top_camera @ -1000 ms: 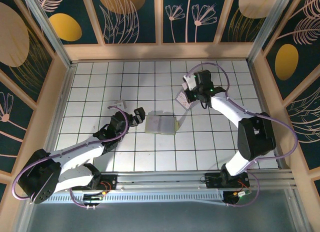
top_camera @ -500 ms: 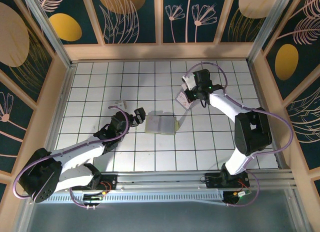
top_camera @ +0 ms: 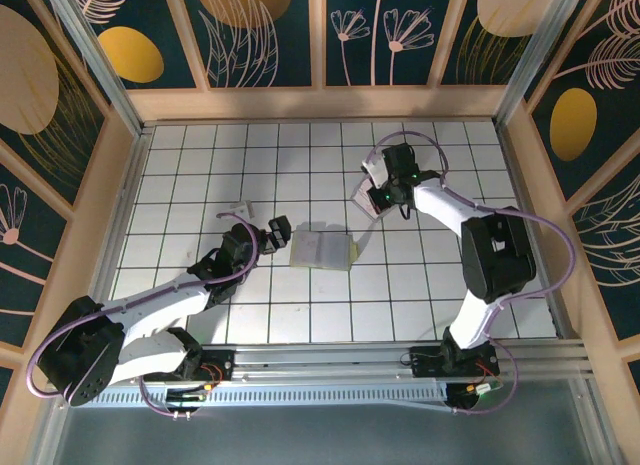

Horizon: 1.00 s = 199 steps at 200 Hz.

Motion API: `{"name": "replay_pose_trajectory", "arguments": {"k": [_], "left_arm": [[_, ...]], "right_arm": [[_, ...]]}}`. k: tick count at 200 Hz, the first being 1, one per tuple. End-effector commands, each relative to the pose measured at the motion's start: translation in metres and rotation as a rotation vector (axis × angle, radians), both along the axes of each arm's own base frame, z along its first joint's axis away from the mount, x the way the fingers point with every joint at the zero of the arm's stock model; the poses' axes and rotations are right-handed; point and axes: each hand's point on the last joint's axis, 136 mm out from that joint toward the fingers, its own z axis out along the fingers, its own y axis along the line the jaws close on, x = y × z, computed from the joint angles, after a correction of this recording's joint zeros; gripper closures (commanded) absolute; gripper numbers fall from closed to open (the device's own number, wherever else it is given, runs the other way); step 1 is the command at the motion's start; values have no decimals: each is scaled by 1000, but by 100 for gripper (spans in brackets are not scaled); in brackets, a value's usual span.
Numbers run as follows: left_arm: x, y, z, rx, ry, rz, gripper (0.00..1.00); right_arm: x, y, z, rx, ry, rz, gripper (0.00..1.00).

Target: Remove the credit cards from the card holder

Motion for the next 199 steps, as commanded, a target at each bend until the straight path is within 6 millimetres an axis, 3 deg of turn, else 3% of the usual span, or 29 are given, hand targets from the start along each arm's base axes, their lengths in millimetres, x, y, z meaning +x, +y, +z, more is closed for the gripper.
{"name": "replay_pose_trajectory", "arguments": {"k": [1,39,80,117,148,175,199], "left_arm": [[2,3,-1,3,2,11,1],[2,3,-1,3,2,13,1],[3,1,-1,2,4,10,1],[4,0,-2,5,8,7,1],[5,0,-1,-2,5,12,1],[6,8,-3,-11,14,68,1],[5,25,-11,-25,40,162,1]], "right_arm": [[4,-2,-1,-19,17,8,100],[4,0,-6,-20,42,13,100],[8,0,-3,-25,36,5,79],[14,-1,10,-24,5,-6,75],[15,4,33,35,-26,-38,74],[14,6,51,93,-28,-186,66],[-2,17,54,114,-18,-329,63]]}}
